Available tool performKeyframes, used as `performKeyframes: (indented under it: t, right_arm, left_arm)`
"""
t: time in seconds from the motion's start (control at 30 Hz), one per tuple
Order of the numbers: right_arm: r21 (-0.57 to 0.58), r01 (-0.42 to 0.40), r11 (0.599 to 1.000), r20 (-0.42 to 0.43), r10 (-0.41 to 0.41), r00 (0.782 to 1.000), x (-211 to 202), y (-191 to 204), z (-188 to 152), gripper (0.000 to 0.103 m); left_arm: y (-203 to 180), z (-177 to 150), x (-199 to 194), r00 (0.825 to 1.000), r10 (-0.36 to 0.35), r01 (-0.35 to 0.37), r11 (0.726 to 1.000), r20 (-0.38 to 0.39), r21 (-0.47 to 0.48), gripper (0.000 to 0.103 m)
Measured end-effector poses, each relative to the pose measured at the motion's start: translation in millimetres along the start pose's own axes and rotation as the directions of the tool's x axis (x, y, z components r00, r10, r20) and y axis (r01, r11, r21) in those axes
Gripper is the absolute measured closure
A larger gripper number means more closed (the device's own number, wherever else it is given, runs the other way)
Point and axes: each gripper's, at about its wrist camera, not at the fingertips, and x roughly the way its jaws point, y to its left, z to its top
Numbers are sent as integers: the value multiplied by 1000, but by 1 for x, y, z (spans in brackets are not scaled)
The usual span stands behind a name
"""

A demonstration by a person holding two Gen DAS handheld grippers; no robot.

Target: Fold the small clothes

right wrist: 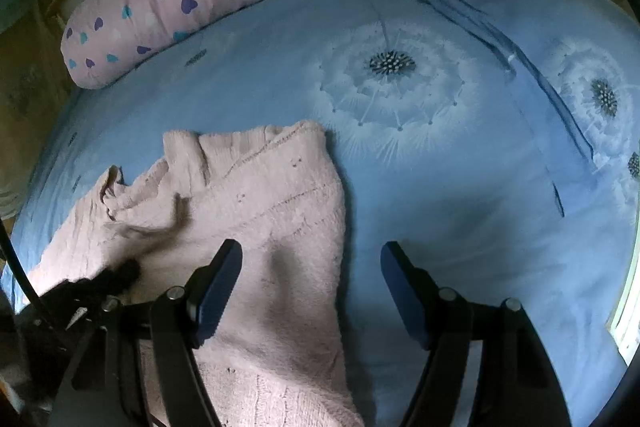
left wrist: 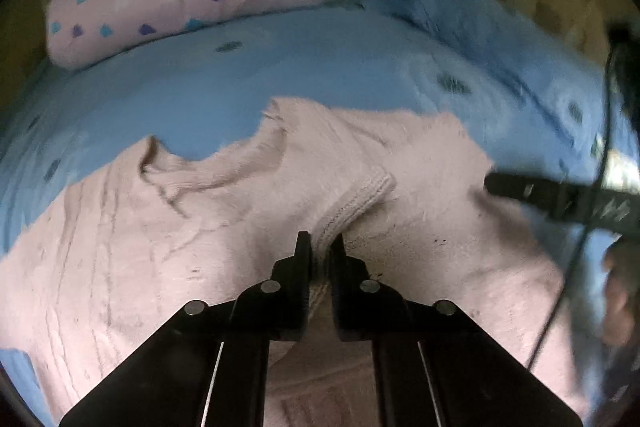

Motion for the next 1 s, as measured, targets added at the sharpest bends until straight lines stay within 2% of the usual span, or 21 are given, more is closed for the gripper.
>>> performKeyframes:
  t: [0.17,0.33,0.5,0.6,0.7,0.87,0.93,1.0]
  right_arm:
    - [-9,6,1000,-9,-6,1000,4,1,-2,28]
    - [-17,2,1000,-31,-3,1000,15,2,-5,28]
    - [-61,52,997,-27,-53,998,22,10,-9,33]
    - [-64,59,996,-20,-60,998,22,9,-9,42]
    - [-40,52,998,-18,-53,998,21,5,-9,46]
    - [-30,64,997,-6,-64,998,21,5,-11,55]
    - [3,37,999,-6,-37,999,21,3,-10,67]
    - [57,-5,998,-12,6,1000,21,-4,-8,78]
  left_arm:
    - [32,-4,-31,997,-34,44,988,66,-145,101]
    - [58,-5,-40,996,-42,57,975,78,-213,101]
    - [87,-12,-49,995,25,5,952,93,-306,102]
    - [113,-24,-63,988,118,-72,924,102,-375,102]
    - [138,-39,-73,976,207,-157,887,70,-435,102]
    - [170,-62,-66,965,259,-241,850,-25,-468,101]
    - [178,-73,-61,965,255,-251,836,-58,-488,101]
    - [180,-80,-55,964,249,-264,835,-96,-483,100]
